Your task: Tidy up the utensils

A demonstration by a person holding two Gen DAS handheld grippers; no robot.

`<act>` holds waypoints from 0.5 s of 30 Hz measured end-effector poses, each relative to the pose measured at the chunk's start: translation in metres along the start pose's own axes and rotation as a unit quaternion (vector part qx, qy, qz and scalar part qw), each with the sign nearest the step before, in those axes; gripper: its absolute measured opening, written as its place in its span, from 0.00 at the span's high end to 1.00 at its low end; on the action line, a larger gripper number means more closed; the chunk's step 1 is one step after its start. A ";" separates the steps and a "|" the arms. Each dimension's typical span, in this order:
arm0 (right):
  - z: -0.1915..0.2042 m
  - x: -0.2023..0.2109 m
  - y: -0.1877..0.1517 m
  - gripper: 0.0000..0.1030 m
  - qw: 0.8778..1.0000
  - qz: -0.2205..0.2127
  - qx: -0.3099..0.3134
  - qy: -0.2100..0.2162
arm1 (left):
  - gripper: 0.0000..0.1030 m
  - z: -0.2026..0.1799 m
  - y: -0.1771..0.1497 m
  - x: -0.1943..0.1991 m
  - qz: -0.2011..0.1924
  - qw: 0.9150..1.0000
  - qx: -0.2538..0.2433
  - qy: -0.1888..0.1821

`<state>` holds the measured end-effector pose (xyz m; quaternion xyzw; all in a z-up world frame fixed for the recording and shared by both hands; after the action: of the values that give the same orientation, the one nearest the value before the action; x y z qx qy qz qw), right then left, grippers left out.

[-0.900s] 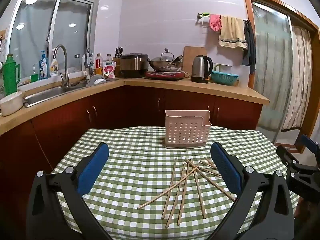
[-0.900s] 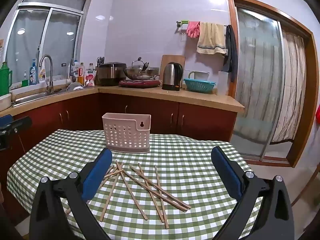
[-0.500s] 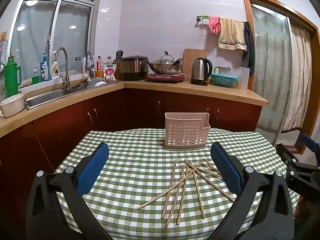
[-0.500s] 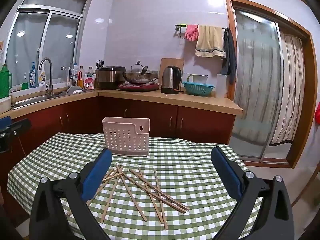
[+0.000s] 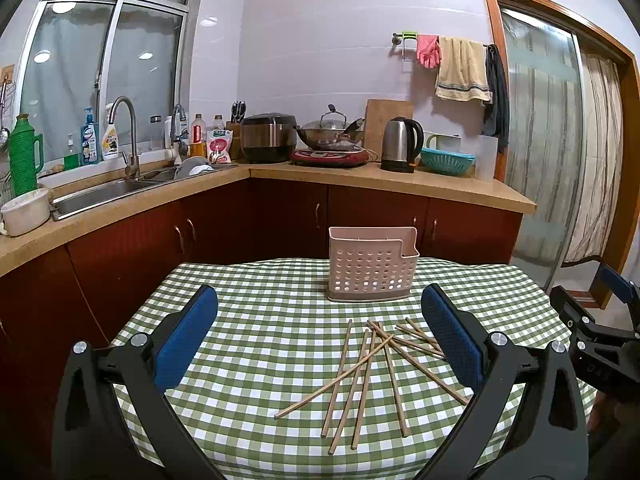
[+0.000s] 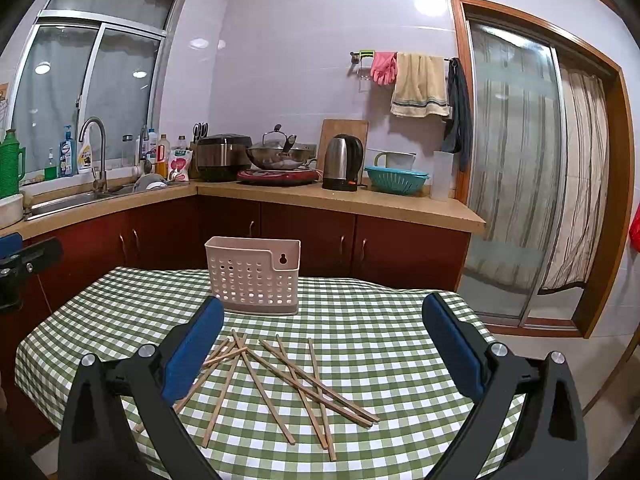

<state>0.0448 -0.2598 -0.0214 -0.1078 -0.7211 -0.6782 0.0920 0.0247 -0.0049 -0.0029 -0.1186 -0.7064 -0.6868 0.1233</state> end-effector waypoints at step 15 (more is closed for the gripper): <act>0.001 0.002 0.001 0.06 1.000 -0.002 0.001 0.001 | 0.04 -0.001 -0.002 0.002 0.000 1.000 0.000 0.001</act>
<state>0.0427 -0.2589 -0.0198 -0.1055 -0.7217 -0.6780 0.0920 0.0225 -0.0059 -0.0037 -0.1177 -0.7066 -0.6868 0.1236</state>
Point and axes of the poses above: each gripper's, at about its wrist camera, not at the fingertips, and x roughly against the way its jaws point, z to its left, y to its top, the point moved 4 cm from there along -x, roughly the way its jaws point, and after that the axes turned 1 degree about x, right-handed, at the moved point
